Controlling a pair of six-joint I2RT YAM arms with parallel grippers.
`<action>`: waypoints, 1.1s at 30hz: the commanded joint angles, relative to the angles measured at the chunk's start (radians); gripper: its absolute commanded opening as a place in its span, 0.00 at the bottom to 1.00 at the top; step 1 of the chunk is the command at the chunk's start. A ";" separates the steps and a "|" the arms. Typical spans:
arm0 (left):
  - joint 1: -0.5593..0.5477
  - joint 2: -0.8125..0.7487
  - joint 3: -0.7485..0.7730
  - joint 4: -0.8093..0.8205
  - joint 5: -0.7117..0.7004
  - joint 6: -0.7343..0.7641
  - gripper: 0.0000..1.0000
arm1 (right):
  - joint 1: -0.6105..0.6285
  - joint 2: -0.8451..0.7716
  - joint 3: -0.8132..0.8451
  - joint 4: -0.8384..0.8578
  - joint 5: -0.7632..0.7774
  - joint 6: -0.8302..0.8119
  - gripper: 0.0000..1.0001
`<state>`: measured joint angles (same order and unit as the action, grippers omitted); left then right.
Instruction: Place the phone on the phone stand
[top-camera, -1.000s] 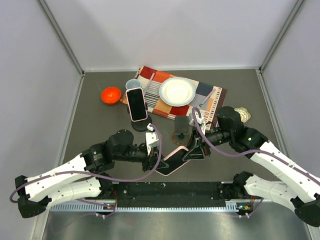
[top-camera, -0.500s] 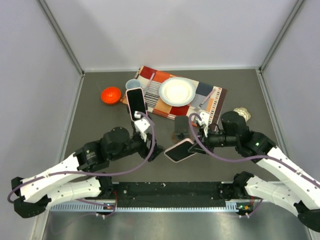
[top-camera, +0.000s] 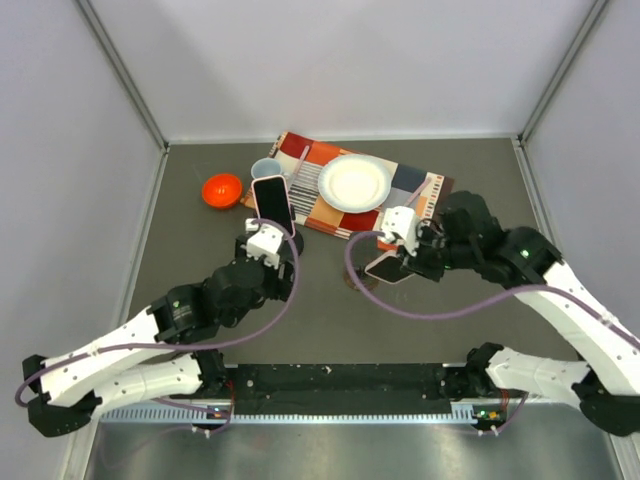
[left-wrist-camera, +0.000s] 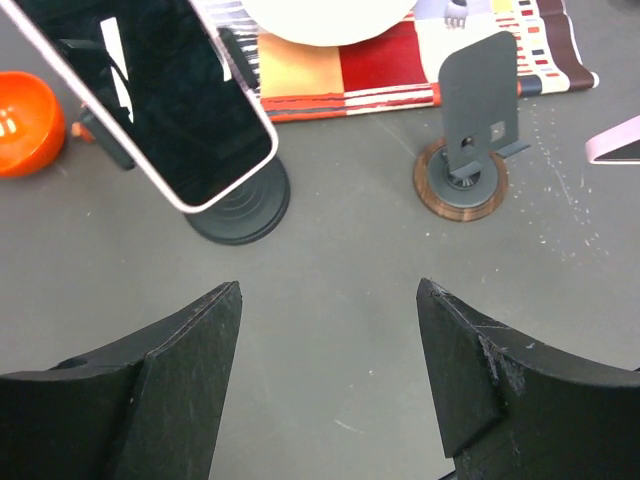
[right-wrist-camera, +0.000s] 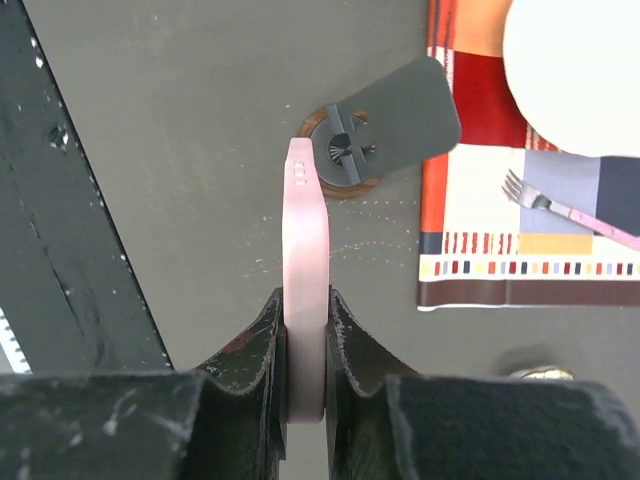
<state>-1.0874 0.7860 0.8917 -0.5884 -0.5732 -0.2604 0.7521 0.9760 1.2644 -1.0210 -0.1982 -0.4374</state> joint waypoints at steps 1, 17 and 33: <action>0.001 -0.138 -0.065 -0.001 -0.076 -0.017 0.76 | 0.006 0.172 0.154 -0.056 -0.064 -0.181 0.00; 0.000 -0.373 -0.151 -0.021 -0.132 -0.073 0.76 | 0.009 0.552 0.440 -0.211 0.003 -0.434 0.00; 0.000 -0.347 -0.149 0.007 -0.151 -0.050 0.76 | 0.009 0.679 0.564 -0.261 -0.040 -0.478 0.00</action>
<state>-1.0870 0.4301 0.7441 -0.6140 -0.7048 -0.3157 0.7525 1.6482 1.7622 -1.2789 -0.2085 -0.8837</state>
